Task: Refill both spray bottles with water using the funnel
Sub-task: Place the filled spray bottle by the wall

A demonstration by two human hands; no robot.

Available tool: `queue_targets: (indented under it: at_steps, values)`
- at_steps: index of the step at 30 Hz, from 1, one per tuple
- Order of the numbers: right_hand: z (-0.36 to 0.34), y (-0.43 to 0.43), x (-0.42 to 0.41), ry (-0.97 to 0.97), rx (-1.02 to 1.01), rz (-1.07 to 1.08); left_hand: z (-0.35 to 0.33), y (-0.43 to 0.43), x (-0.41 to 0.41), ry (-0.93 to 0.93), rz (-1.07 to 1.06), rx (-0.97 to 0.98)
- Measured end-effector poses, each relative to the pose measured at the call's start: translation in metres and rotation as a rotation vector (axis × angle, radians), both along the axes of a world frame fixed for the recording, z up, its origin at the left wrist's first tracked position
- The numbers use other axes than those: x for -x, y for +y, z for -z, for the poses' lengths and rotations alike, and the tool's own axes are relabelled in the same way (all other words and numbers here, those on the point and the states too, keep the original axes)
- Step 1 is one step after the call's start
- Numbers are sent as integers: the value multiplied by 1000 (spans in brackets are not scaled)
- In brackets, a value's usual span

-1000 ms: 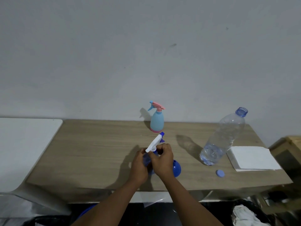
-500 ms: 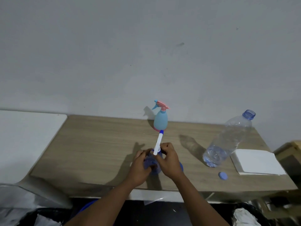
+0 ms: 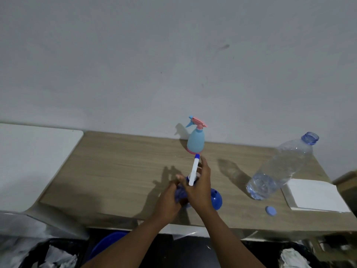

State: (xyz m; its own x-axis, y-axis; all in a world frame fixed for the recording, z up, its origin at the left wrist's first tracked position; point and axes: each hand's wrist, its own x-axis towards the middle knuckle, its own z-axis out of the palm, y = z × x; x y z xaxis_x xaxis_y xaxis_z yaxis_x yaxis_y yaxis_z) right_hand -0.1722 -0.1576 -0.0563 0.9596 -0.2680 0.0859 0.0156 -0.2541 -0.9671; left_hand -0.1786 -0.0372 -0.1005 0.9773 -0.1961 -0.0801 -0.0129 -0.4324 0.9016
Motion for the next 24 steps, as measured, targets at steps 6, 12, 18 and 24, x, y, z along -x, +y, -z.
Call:
queue_targets:
  at_steps: [6,12,18,24]
  values:
    - [-20,-1,-24,-12,-60,2,23,46,4,68,-121,-419]
    - [-52,-21,-46,350,-92,-148,50,88,-8,342,159,-784]
    - [-30,-31,-38,559,39,-290,49,88,-14,412,194,-786]
    - [-31,-29,-31,553,73,-307,46,88,-12,423,198,-787]
